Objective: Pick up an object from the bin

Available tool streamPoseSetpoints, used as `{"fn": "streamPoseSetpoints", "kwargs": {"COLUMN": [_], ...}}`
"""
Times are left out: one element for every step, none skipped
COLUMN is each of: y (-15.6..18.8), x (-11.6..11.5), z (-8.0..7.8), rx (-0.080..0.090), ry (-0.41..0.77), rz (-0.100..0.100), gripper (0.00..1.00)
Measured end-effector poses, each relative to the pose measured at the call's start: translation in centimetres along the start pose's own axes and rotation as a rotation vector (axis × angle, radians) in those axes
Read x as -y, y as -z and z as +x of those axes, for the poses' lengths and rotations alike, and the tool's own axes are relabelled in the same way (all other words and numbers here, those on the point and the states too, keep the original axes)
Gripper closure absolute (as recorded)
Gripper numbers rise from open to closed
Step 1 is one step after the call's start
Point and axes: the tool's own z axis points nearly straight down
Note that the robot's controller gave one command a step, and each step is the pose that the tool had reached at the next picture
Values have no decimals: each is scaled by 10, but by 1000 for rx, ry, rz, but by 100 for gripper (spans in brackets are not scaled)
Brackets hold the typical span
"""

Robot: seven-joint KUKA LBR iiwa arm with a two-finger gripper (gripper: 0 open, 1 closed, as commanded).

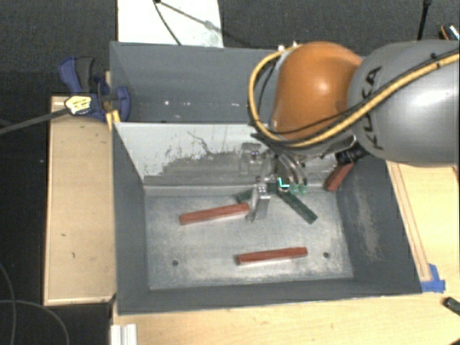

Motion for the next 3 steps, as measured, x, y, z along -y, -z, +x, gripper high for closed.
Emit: {"fn": "streamPoseSetpoints", "kwargs": {"y": [-140,-136,7], "x": [-1,-2,14], "z": [3,1,10], "rx": [0,8,14], "ry": [137,132,502], "rz": [1,-1,3], "gripper": [0,100,100]}}
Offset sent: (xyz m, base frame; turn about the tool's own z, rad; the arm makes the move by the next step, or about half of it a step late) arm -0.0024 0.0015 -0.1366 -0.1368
